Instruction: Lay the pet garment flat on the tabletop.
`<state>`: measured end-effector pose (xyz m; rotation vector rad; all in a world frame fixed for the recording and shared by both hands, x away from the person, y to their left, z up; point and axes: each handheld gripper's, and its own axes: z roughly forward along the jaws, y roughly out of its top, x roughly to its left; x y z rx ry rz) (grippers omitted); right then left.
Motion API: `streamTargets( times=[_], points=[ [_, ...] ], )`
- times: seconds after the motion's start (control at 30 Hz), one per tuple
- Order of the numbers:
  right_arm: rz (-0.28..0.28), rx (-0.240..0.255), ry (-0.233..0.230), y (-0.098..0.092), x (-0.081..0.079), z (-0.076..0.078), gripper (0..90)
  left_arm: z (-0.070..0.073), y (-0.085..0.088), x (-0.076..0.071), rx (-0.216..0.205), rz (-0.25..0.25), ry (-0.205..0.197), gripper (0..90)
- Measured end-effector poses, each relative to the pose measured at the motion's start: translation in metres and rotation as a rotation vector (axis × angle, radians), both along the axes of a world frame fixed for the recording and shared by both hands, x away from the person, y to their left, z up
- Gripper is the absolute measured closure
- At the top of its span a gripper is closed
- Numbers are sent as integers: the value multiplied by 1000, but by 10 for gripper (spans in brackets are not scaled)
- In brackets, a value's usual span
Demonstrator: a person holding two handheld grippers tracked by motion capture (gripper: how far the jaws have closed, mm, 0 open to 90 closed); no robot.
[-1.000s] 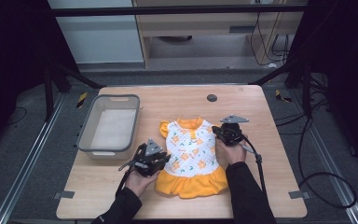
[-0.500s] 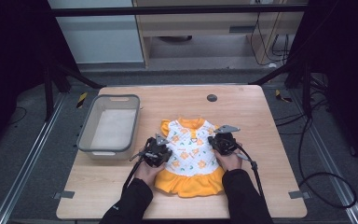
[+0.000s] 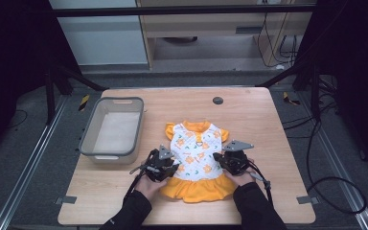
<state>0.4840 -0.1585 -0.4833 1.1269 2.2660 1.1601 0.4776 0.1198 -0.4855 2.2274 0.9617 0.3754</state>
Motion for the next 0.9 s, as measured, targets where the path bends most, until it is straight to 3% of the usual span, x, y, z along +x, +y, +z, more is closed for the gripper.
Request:
streamTargets(
  times=[0.2, 0.37, 0.63, 0.9],
  points=[
    [-9, -65, 71, -1, 0, -17, 900, -4, 2, -2, 11, -7, -1, 702],
    [-15, -40, 73, -1, -3, -18, 899, -1, 4, -4, 3, 2, -13, 686],
    [-27, 41, 14, -15, -12, -2, 873, 17, 24, -21, -67, -1, -61, 568],
    [-87, 101, -41, -45, -29, 11, 671, 20, 64, -44, -119, 30, -99, 418]
  ],
)
